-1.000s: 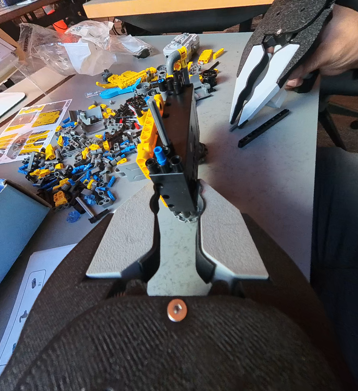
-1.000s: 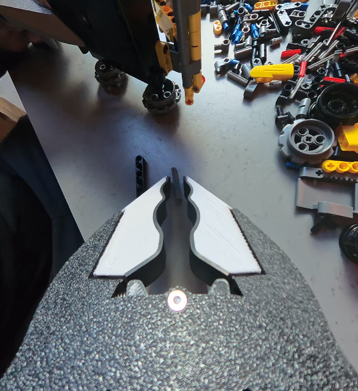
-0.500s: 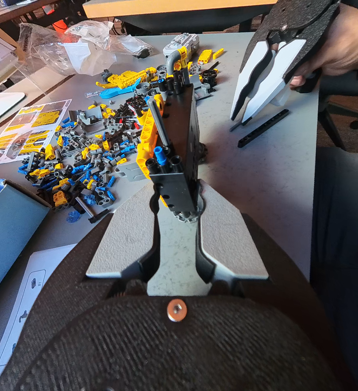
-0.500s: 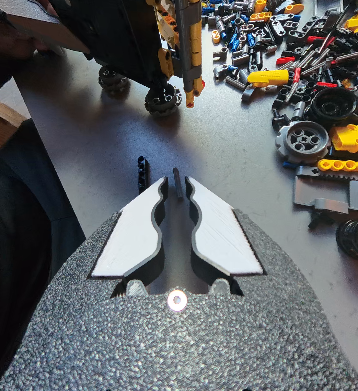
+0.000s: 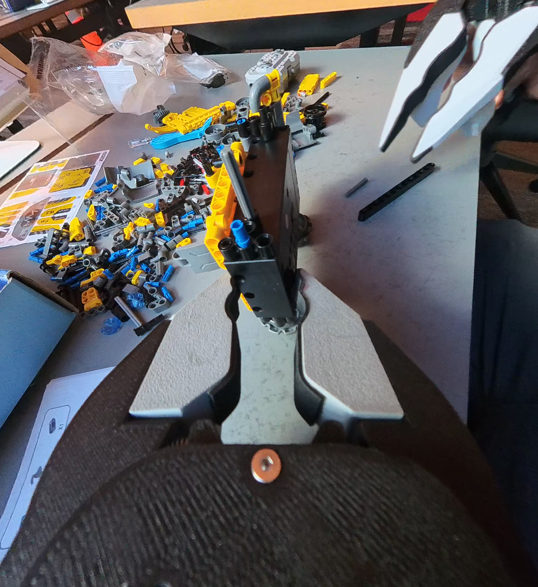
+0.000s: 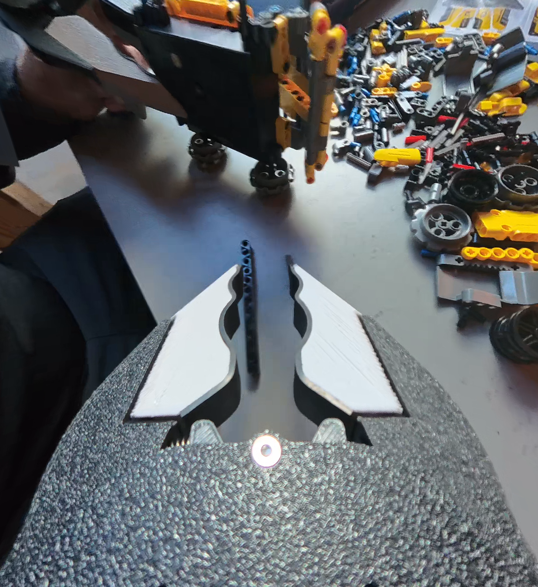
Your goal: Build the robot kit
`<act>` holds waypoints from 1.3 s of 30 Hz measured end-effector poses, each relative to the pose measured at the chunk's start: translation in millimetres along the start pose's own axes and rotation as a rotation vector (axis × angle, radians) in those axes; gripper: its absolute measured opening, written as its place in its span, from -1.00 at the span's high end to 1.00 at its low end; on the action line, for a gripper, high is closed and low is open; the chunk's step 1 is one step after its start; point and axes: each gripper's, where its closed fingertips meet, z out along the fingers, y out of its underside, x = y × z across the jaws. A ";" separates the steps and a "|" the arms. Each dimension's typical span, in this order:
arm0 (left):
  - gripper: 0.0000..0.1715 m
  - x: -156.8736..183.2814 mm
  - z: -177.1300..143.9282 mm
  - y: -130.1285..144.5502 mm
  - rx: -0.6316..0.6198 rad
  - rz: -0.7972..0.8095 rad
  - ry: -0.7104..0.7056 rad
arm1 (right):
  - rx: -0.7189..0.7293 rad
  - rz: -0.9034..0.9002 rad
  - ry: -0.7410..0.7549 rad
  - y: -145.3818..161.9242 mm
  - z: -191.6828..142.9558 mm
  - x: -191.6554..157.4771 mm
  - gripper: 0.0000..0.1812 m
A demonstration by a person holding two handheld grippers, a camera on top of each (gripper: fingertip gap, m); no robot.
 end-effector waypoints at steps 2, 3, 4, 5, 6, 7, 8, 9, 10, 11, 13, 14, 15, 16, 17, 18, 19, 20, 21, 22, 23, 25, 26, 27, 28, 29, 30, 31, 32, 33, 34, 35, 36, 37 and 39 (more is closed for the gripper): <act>0.66 0.9 0.1 -0.1 0.000 0.006 0.002 | -0.015 -0.042 -0.013 -0.5 0.4 -10.7 0.70; 0.66 1.0 0.0 -0.1 0.000 0.008 0.002 | -0.040 -0.075 -0.013 1.3 2.8 -15.1 0.71; 0.66 1.1 -0.1 -0.1 0.000 0.009 0.003 | -0.073 -0.113 -0.010 4.3 5.9 -18.1 0.72; 0.66 1.2 -0.1 -0.1 0.000 0.009 0.004 | -0.110 -0.146 0.001 7.9 9.1 -18.6 0.72; 0.66 1.4 -0.2 -0.1 0.001 0.009 0.005 | -0.143 -0.168 0.009 11.1 11.8 -18.0 0.73; 0.66 1.7 -0.2 -0.2 0.001 0.010 0.006 | -0.168 -0.177 0.009 13.6 14.0 -17.6 0.73; 0.65 1.9 -0.2 -0.2 0.001 0.012 0.007 | -0.184 -0.177 0.005 15.6 15.6 -17.1 0.73; 0.65 2.1 -0.3 -0.2 0.002 0.013 0.008 | -0.200 -0.174 0.000 17.8 17.0 -16.1 0.73; 0.65 2.6 -0.3 -0.2 0.002 0.015 0.010 | -0.217 -0.168 -0.006 20.7 18.3 -15.5 0.74; 0.65 3.0 -0.3 -0.3 0.003 0.017 0.012 | -0.235 -0.161 -0.015 23.7 19.8 -15.5 0.74; 0.65 3.6 -0.4 -0.4 0.003 0.019 0.015 | -0.273 -0.146 -0.026 30.6 23.6 -14.8 0.75; 0.65 3.7 -0.3 -0.3 0.003 0.020 0.016 | -0.276 -0.139 -0.030 31.5 25.1 -14.6 0.76; 0.66 3.7 -0.2 -0.3 0.003 0.019 0.017 | -0.271 -0.132 -0.039 30.5 25.9 -15.4 0.82; 0.66 3.5 -0.3 -0.3 0.003 0.017 0.017 | -0.275 -0.130 -0.054 30.8 26.2 -16.9 0.86; 0.66 3.4 -0.3 -0.3 0.003 0.015 0.018 | -0.280 -0.139 -0.061 30.8 26.4 -18.2 0.91; 0.66 3.3 -0.3 -0.3 0.003 0.014 0.019 | -0.285 -0.156 -0.057 30.4 26.8 -18.4 0.92; 0.66 3.4 -0.3 -0.3 0.003 0.014 0.019 | -0.288 -0.178 -0.057 29.2 27.0 -19.8 0.92; 0.66 3.4 -0.3 -0.3 0.003 0.015 0.019 | -0.282 -0.198 -0.065 25.7 27.0 -23.1 0.91; 0.66 3.5 -0.3 -0.3 0.004 0.015 0.020 | -0.267 -0.216 -0.082 19.6 26.5 -28.0 0.91; 0.66 3.6 -0.3 -0.3 0.004 0.015 0.021 | -0.247 -0.233 -0.100 10.6 25.5 -33.4 0.91; 0.66 3.7 -0.2 -0.2 0.004 0.015 0.022 | -0.223 -0.252 -0.112 -0.7 23.9 -37.9 0.92; 0.66 4.0 -0.2 -0.3 0.004 0.017 0.023 | -0.172 -0.301 -0.135 -28.5 19.6 -46.8 0.91; 0.66 4.3 -0.2 -0.3 0.004 0.018 0.025 | -0.147 -0.331 -0.144 -43.9 17.6 -50.8 0.92; 0.66 4.7 -0.2 -0.4 0.005 0.019 0.028 | -0.124 -0.364 -0.151 -59.4 16.1 -54.4 0.91; 0.66 5.1 -0.3 -0.4 0.005 0.020 0.031 | -0.108 -0.400 -0.158 -74.4 15.2 -57.9 0.92; 0.66 5.5 -0.3 -0.5 0.005 0.022 0.033 | -0.100 -0.436 -0.162 -88.5 15.4 -60.5 0.92; 0.66 5.8 -0.4 -0.5 0.006 0.024 0.035 | -0.102 -0.474 -0.163 -101.5 16.6 -62.3 0.92; 0.66 6.4 -0.4 -0.4 0.006 0.026 0.038 | -0.112 -0.513 -0.165 -113.2 19.0 -63.8 0.92; 0.66 6.7 -0.5 -0.5 0.006 0.028 0.039 | -0.128 -0.556 -0.164 -123.9 22.4 -64.8 0.92; 0.66 6.9 -0.5 -0.6 0.007 0.029 0.040 | -0.146 -0.600 -0.162 -133.5 26.7 -65.6 0.92; 0.66 7.0 -0.6 -0.5 0.007 0.030 0.040 | -0.168 -0.641 -0.166 -141.3 31.3 -67.1 0.91; 0.66 7.1 -0.6 -0.5 0.007 0.030 0.041 | -0.196 -0.677 -0.178 -146.7 35.9 -69.1 0.91; 0.66 7.2 -0.7 -0.5 0.007 0.030 0.041 | -0.227 -0.709 -0.194 -150.0 40.4 -70.4 0.91; 0.66 7.3 -0.7 -0.5 0.007 0.031 0.042 | -0.257 -0.734 -0.207 -152.0 44.9 -70.4 0.91; 0.66 7.8 -0.8 -0.5 0.008 0.033 0.044 | -0.314 -0.758 -0.242 -152.5 52.7 -69.0 0.91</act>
